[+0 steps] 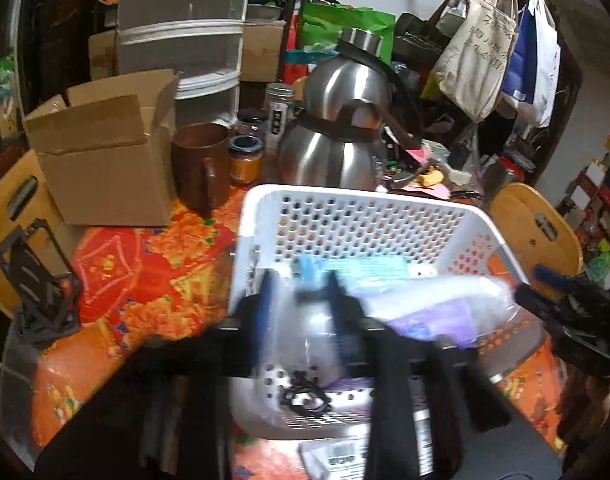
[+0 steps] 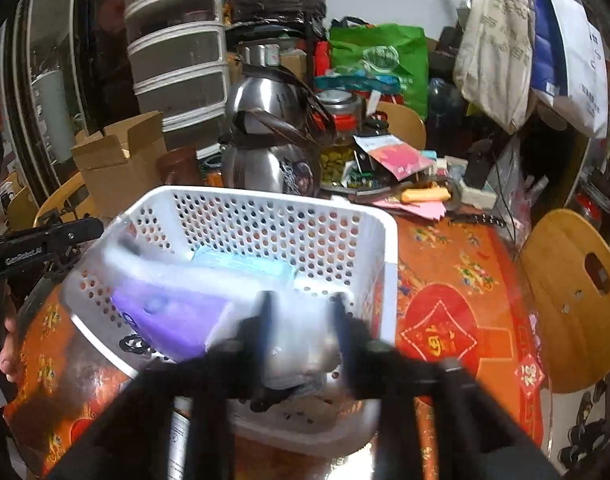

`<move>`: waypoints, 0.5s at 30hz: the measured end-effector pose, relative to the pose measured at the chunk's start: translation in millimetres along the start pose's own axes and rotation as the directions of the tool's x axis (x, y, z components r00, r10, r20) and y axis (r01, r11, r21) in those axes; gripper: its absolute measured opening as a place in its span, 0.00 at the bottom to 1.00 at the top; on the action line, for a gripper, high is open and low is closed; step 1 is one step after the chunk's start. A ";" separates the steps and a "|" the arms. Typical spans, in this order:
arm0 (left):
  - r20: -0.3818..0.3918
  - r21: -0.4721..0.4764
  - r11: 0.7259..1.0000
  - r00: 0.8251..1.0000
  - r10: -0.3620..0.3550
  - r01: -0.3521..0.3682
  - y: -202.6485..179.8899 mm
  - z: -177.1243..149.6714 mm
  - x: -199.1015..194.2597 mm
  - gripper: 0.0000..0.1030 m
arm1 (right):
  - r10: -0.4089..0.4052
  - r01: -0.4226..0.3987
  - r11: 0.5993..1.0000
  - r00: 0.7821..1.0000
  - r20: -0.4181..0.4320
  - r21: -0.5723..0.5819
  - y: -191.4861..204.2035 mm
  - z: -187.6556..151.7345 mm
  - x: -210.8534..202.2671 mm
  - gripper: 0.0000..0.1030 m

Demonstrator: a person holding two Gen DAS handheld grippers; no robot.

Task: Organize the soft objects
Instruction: 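Release the clear bag into the basket by opening both tools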

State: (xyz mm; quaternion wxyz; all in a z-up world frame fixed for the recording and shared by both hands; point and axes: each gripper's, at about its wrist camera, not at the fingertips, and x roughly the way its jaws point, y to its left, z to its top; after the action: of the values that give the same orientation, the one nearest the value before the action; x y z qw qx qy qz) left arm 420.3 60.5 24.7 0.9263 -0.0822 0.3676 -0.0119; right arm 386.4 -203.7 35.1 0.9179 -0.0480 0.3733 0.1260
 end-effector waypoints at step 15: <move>0.030 0.042 0.999 0.999 0.013 -0.014 1.2 -26.2 -23.5 0.83 | -0.005 0.005 1.000 1.000 -0.024 0.017 -7.2 -16.2 -2.2 0.80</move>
State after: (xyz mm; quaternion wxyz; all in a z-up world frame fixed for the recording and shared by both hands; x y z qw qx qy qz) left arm 385.2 59.8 21.7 0.9332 -0.0602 0.3541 -0.0125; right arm 375.9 -214.0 25.0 0.9141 -0.0427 0.3850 0.1199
